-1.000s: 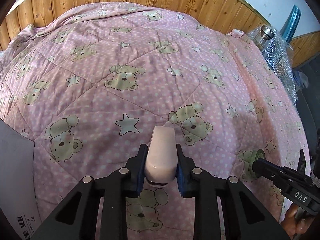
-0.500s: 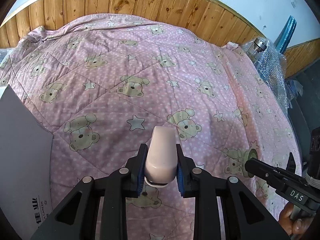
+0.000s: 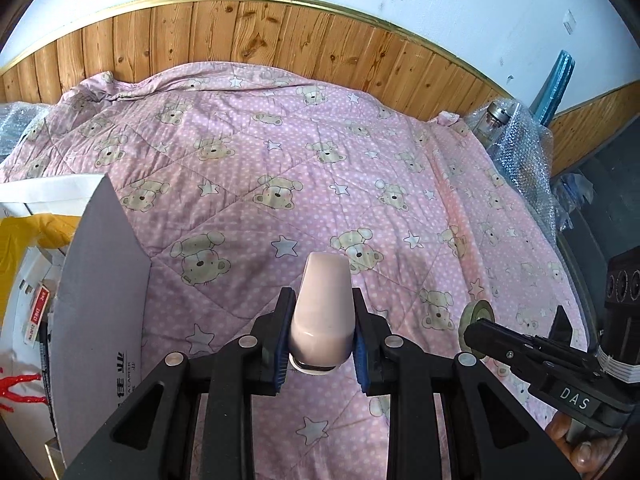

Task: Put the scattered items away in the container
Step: 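Carry the pink stapler and green tape with both grippers over the white box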

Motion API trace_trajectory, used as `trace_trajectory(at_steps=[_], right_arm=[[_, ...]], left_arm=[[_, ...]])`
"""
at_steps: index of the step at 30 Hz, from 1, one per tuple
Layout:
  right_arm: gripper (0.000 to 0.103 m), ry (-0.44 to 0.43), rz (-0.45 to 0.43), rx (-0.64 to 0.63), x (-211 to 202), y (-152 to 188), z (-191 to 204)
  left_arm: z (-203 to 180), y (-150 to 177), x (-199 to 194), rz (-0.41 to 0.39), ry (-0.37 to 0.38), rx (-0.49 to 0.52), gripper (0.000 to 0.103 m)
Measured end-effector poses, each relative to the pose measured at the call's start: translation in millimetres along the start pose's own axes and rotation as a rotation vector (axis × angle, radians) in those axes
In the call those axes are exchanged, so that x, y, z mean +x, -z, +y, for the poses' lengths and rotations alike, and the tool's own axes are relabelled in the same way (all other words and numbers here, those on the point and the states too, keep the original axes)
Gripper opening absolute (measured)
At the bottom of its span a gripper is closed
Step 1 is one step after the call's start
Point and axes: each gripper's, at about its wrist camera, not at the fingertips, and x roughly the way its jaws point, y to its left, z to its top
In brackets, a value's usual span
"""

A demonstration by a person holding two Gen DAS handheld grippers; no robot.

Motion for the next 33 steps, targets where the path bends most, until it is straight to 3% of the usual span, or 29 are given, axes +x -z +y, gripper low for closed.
trace_trajectory(at_steps=[17,33], right_arm=[[0.013,-0.035,-0.04,-0.137,-39,34,82],[0.014,-0.134,-0.026,-0.334,-47,72,203]], left_arm=[[18,35,-94,-0.127,0.034,-0.03,0.027],[93,85,-187,-0.237,-0.017,-0.132,0.027]])
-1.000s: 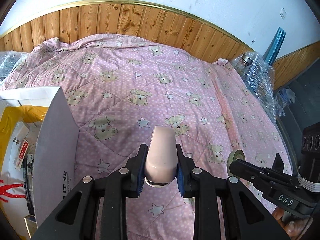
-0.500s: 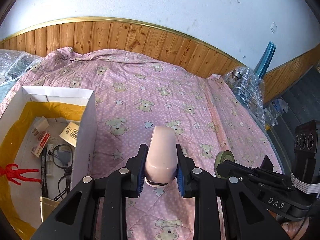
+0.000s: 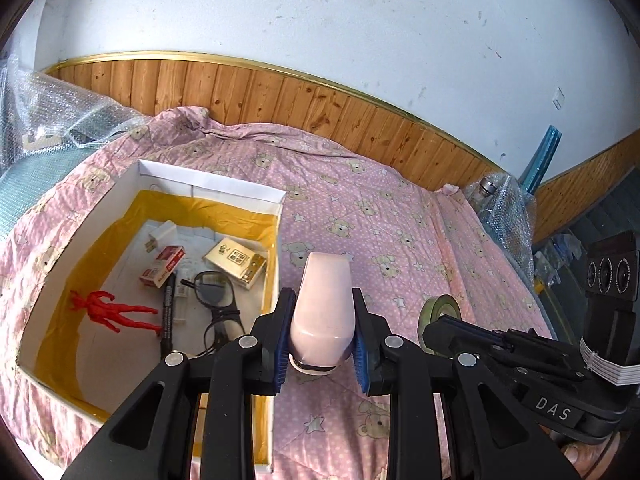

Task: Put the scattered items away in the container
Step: 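Carry the pink stapler and green tape with both grippers over the white box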

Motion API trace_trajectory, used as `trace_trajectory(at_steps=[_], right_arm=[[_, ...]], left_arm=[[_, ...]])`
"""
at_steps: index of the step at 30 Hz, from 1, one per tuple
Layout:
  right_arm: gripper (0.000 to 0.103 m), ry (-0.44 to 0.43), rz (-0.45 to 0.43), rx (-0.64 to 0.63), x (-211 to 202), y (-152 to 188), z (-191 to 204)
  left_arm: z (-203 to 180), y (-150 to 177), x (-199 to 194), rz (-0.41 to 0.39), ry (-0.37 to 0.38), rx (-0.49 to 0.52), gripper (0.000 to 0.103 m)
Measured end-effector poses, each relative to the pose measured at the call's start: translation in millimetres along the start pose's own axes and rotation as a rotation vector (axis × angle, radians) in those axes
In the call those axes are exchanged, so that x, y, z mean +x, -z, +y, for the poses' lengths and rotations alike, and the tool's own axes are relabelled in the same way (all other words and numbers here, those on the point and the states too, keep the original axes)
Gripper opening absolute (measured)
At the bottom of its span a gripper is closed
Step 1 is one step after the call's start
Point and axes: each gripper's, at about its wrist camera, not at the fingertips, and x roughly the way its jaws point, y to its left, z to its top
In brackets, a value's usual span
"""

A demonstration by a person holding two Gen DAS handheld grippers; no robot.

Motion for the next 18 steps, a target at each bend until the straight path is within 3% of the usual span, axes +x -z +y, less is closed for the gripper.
trace_trajectory(at_steps=[11,18], right_arm=[[0.013,-0.061,0.02,-0.103,21,-13,64],[0.014,-0.099,0.058,-0.13,45,-18,88]], left_arm=[[75,-1,-42,-0.059,-0.08,-0.108,0.027],[108,1,-44,-0.045,-0.107,-0.156,0.027]])
